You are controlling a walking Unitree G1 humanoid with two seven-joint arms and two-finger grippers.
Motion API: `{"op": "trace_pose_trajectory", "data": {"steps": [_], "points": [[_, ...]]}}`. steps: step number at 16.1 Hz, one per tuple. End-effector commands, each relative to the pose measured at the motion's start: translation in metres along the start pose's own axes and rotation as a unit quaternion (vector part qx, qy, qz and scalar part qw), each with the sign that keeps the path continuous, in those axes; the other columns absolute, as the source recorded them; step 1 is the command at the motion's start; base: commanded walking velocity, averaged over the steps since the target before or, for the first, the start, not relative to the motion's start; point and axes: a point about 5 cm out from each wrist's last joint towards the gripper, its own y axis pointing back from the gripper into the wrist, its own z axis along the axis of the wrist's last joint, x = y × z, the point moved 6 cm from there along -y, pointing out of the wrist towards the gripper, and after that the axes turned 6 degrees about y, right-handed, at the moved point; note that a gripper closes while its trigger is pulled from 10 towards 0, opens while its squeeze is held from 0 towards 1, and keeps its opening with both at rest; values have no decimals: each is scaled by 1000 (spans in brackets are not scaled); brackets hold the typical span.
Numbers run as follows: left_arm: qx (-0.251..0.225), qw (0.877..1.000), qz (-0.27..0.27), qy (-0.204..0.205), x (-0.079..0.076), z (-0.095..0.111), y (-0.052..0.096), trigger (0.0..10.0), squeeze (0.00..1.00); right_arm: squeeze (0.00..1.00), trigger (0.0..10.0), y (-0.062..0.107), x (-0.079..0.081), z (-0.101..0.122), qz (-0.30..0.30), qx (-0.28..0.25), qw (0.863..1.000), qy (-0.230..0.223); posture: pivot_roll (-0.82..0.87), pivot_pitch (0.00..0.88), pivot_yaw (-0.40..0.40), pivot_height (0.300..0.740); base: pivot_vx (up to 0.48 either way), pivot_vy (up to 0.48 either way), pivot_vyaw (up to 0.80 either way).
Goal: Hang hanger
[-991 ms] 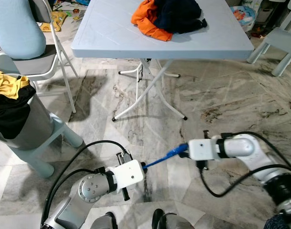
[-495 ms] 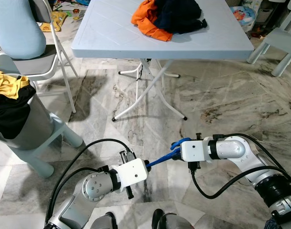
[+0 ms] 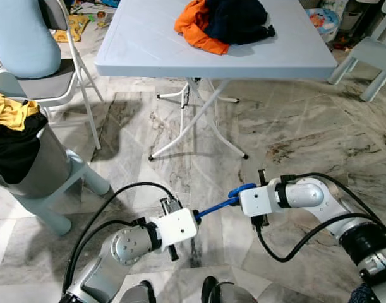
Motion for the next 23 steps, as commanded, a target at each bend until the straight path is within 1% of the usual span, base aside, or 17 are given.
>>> {"op": "trace_pose_trajectory", "data": {"steps": [1,2,3,4,5,6,7,8,9,10,11,12,13,15,17,18,23], "points": [[-12,1000,-25,-12,-13,4,0,10000,0,0,6118,13,-2,-29,-14,60,998,-23,-1,174,-61,740,0,0,0],[-12,1000,-24,-12,-13,4,0,10000,0,0,5725,14,-1,-30,-14,60,998,-25,-1,174,-61,740,0,0,0],[-11,1000,-24,-11,-13,3,1,10000,0,0,2314,14,1,-32,-14,62,998,-29,1,179,-57,740,0,0,0],[-10,1000,-24,-11,-13,3,1,10000,0,0,0,14,1,-32,-13,61,998,-31,1,179,-57,740,0,0,0],[-10,1000,-24,-11,-13,3,1,10000,0,0,0,14,2,-32,-12,60,998,-32,1,179,-57,740,0,0,0],[-10,1000,-25,-11,-13,3,2,10000,0,0,1647,14,3,-32,-13,58,998,-32,-1,181,-54,740,0,0,0],[-10,1000,-26,-11,-14,3,2,10000,0,0,4235,13,4,-32,-14,55,998,-32,-1,182,-53,740,0,0,0],[-10,1000,-27,-11,-14,3,2,10000,0,0,10000,13,3,-32,-17,52,998,-39,-1,182,-53,740,0,0,0],[-10,1000,-27,-12,-14,3,2,10000,0,0,10000,13,2,-31,-22,47,998,-44,-1,182,-53,740,0,0,0],[-10,1000,-27,-11,-14,3,2,10000,0,1000,10000,13,-3,-29,-37,41,997,-47,-1,184,-53,740,0,0,0],[-10,1000,-27,-11,-14,3,2,10000,0,1000,10000,13,-5,-29,-42,43,998,-35,-1,184,-55,740,0,0,0],[-10,1000,-26,-10,-15,3,2,10000,0,325,10000,14,-6,-30,-43,44,998,-31,0,185,-56,740,0,0,0],[-10,1000,-25,-8,-15,3,2,10000,0,945,10000,17,-12,-30,-63,36,996,-45,1,185,-58,740,0,0,0],[-10,1000,-24,-6,-15,3,2,10000,0,1000,10000,21,-17,-29,-75,29,996,-45,1,185,-58,740,0,0,0],[-8,1000,-24,-6,-15,3,2,10000,0,973,10000,25,-19,-32,-83,33,996,-28,-1,184,-63,740,0,0,0],[-8,1000,-24,-8,-15,2,2,10000,0,0,10000,30,-19,-37,-88,41,995,-25,-1,185,-64,740,0,0,0],[-6,1000,-25,-13,-14,2,2,10000,0,0,10000,44,-16,-61,-94,89,991,-23,-3,181,-66,740,0,0,0]]}}
